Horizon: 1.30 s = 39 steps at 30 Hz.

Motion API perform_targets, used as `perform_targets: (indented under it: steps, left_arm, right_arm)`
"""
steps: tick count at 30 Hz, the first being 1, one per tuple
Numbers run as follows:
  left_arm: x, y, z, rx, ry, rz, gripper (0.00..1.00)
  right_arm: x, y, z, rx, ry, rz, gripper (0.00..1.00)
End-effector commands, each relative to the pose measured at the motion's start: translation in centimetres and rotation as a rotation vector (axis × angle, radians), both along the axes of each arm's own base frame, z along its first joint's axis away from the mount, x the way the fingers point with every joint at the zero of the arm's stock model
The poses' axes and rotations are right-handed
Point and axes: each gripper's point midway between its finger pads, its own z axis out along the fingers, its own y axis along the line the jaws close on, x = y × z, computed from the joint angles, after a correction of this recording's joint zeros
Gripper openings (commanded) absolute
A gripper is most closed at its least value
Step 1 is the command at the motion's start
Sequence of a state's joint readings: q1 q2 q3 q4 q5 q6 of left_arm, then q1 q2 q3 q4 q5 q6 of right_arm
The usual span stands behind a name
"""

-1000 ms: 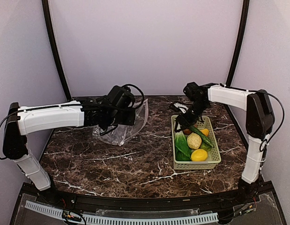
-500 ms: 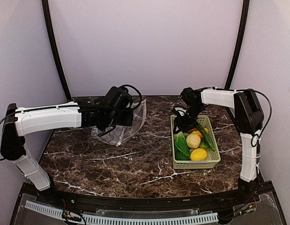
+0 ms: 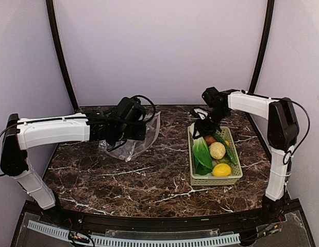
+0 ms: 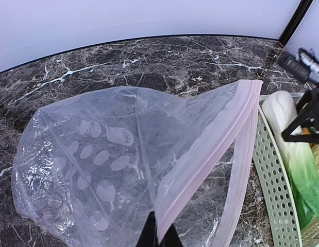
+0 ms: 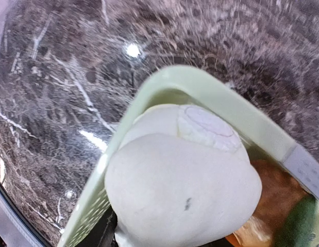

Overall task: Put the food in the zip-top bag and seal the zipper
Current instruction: Adjust the fake vegetable in the bin.

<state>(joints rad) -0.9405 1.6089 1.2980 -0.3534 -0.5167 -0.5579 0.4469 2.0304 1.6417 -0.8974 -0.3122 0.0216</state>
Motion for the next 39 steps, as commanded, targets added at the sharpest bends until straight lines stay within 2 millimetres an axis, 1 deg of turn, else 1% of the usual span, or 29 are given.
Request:
perform_targets:
  steps: [1,4,6,8,11,14,15,16,19,21,23,26,28,29,31,36,37,39]
  left_arm:
    - [-0.2,0.9,1.1,-0.014,-0.020,0.016,0.01]
    - [-0.1,1.1,1.1,-0.009,-0.027,0.020,0.01]
    - [0.0,1.2,1.2,-0.008,-0.030,0.024,0.01]
    - [-0.1,1.2,1.3,-0.006,-0.032,0.025,0.01]
    - [-0.2,1.4,1.2,-0.004,-0.029,0.028,0.01]
    - [-0.3,1.6,1.2,-0.008,-0.029,0.030,0.01]
    - [-0.3,1.7,1.3,-0.008,-0.032,0.031,0.01]
    - [-0.3,1.7,1.3,-0.007,-0.032,0.033,0.01]
    - [-0.4,1.7,1.3,-0.002,-0.033,0.029,0.01]
    - [-0.3,1.8,1.2,0.003,-0.031,0.027,0.01]
    - [-0.3,1.7,1.0,0.005,-0.029,0.027,0.01]
    - [-0.2,1.4,0.8,-0.002,-0.024,0.024,0.01]
    - [-0.2,1.2,0.6,-0.007,-0.018,0.020,0.01]
    - [-0.2,1.2,0.5,-0.008,-0.016,0.019,0.01]
    - [-0.2,1.0,0.4,-0.008,-0.011,0.014,0.01]
    - [-0.4,1.4,0.4,0.006,-0.014,0.020,0.01]
    - [-0.4,1.5,0.3,0.009,-0.013,0.022,0.01]
    - [-0.3,1.8,0.3,0.010,-0.016,0.027,0.01]
  right_arm:
    - [-0.1,0.6,8.1,0.095,-0.190,0.076,0.32]
    - [-1.3,1.6,10.8,0.181,-0.227,0.156,0.30]
    - [-1.9,2.1,12.0,0.218,-0.247,0.208,0.28]
    - [-2.2,2.3,12.8,0.215,-0.279,0.255,0.27]
    - [-2.0,2.0,14.2,0.159,-0.349,0.328,0.27]
    - [-1.7,1.1,16.0,0.041,-0.459,0.413,0.27]
    - [-1.4,0.5,16.3,-0.018,-0.521,0.442,0.27]
    - [-1.4,-0.2,17.1,-0.069,-0.590,0.472,0.27]
    - [-1.3,-2.5,17.2,-0.245,-0.658,0.565,0.28]
    - [-1.3,-3.5,17.2,-0.314,-0.683,0.595,0.28]
    - [-1.5,-4.3,16.4,-0.371,-0.679,0.637,0.29]
    - [-1.4,-4.6,14.4,-0.448,-0.660,0.685,0.30]
    - [-1.5,-4.3,12.5,-0.456,-0.623,0.723,0.30]
    - [-1.3,-4.1,11.1,-0.462,-0.599,0.739,0.31]
    - [-0.9,-3.6,9.3,-0.459,-0.568,0.757,0.32]
    - [-0.3,-1.8,6.5,-0.404,-0.509,0.779,0.36]
    - [-0.3,-1.8,5.8,-0.405,-0.493,0.784,0.37]
    - [-0.2,-1.9,4.7,-0.423,-0.474,0.778,0.44]
